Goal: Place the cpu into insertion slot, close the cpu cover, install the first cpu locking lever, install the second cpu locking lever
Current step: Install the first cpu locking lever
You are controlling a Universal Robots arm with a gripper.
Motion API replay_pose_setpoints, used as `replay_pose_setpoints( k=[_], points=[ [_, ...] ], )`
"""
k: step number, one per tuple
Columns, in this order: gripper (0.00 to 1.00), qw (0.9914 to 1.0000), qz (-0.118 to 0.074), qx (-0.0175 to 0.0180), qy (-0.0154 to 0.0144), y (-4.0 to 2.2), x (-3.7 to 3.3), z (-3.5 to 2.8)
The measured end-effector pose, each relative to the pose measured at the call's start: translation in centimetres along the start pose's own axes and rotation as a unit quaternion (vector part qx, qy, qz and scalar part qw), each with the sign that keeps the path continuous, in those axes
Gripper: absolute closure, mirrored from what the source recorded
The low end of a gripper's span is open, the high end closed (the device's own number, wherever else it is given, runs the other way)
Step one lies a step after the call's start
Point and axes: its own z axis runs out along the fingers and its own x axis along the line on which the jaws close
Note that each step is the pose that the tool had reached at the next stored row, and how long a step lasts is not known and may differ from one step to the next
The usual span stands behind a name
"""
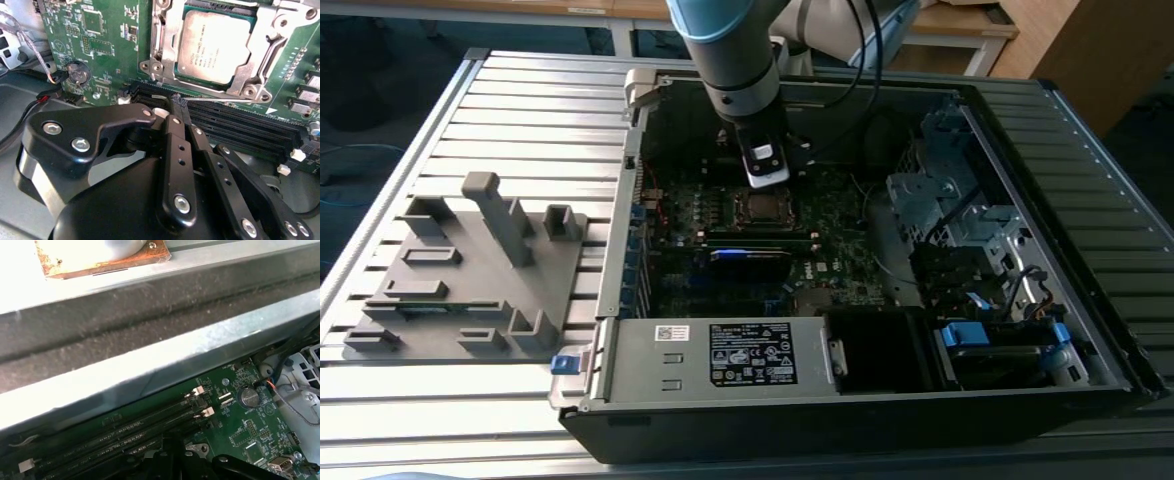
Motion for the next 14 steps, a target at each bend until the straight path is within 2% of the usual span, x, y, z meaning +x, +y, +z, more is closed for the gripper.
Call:
replay_pose_setpoints(
  k=[5,14],
  points=[
    [0.89,0.99998,0.002,-0.0053,0.0019,-0.02,0.03,0.02],
    [0.89,0.99998,0.002,-0.0058,0.0011,-0.24,0.09,0.41]
  ],
)
